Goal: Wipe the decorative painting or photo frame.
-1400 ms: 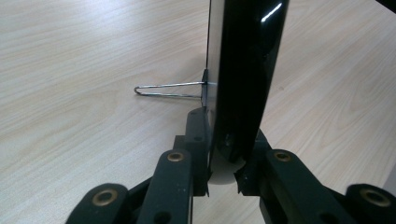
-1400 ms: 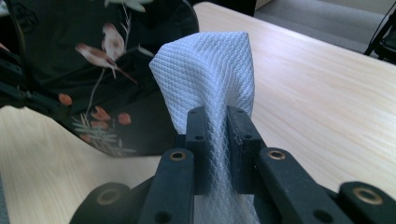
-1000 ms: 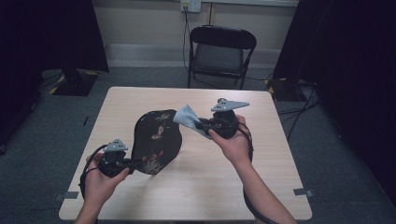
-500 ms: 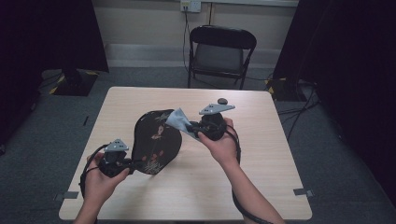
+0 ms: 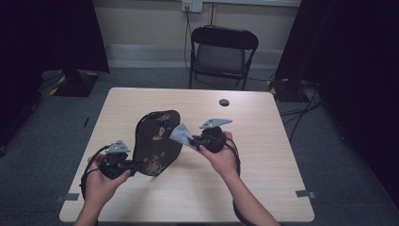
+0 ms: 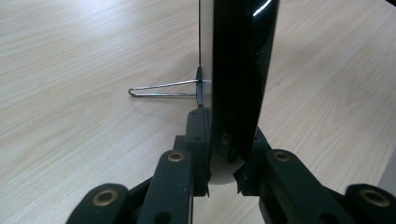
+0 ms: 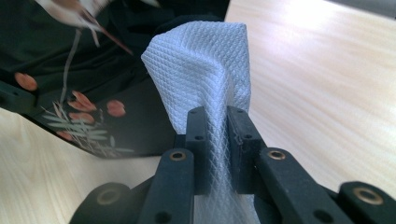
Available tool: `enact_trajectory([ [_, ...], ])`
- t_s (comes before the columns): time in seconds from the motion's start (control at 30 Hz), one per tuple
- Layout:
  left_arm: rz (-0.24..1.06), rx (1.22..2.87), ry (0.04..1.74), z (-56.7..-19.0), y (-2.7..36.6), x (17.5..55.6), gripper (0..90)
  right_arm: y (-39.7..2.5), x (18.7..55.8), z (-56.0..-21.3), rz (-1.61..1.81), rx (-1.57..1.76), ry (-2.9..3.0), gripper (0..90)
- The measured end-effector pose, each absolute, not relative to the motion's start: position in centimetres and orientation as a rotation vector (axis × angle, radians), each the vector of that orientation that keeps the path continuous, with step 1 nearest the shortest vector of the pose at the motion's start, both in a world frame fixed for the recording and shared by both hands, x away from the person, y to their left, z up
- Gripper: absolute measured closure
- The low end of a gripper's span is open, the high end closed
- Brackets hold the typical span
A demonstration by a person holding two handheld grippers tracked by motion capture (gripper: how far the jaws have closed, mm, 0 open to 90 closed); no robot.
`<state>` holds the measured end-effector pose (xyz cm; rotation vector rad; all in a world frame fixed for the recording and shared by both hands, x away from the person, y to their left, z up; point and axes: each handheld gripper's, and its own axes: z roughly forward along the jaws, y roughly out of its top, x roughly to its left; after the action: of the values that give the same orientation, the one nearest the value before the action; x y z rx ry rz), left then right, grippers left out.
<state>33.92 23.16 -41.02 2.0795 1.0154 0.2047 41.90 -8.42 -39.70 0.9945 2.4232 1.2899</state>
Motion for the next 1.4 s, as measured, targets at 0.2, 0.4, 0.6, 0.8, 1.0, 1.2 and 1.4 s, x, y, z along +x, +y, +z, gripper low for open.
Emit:
enact_trajectory([
  [0.2, 0.204, 2.081, 1.012, -41.0, 23.2, 33.9, 78.8, -8.5, 41.8, -41.4, 1.270, 1.023, 2.444, 80.7],
  [0.4, 0.205, 2.082, 1.011, -41.0, 23.2, 33.9, 78.8, -8.3, 41.5, -43.0, 1.226, 1.029, 2.464, 80.7],
  [0.6, 0.205, 2.083, 1.012, -41.0, 23.1, 33.9, 78.8, -8.2, 41.1, -45.0, 1.208, 1.065, 2.492, 80.7],
  [0.8, 0.206, 2.082, 1.013, -41.0, 23.1, 33.9, 78.8, -8.1, 40.9, -47.0, 1.171, 1.104, 2.525, 80.6],
  [1.0, 0.196, 2.077, 1.020, -41.0, 23.2, 33.9, 78.7, -8.2, 40.9, -48.1, 1.129, 1.116, 2.564, 80.5],
  [1.2, 0.199, 2.073, 1.025, -41.0, 23.2, 33.9, 78.7, -8.8, 40.7, -47.6, 1.129, 1.104, 2.560, 80.6],
  [1.4, 0.198, 2.073, 1.027, -41.0, 23.2, 33.9, 78.6, -9.8, 40.5, -45.5, 1.174, 1.079, 2.532, 80.6],
])
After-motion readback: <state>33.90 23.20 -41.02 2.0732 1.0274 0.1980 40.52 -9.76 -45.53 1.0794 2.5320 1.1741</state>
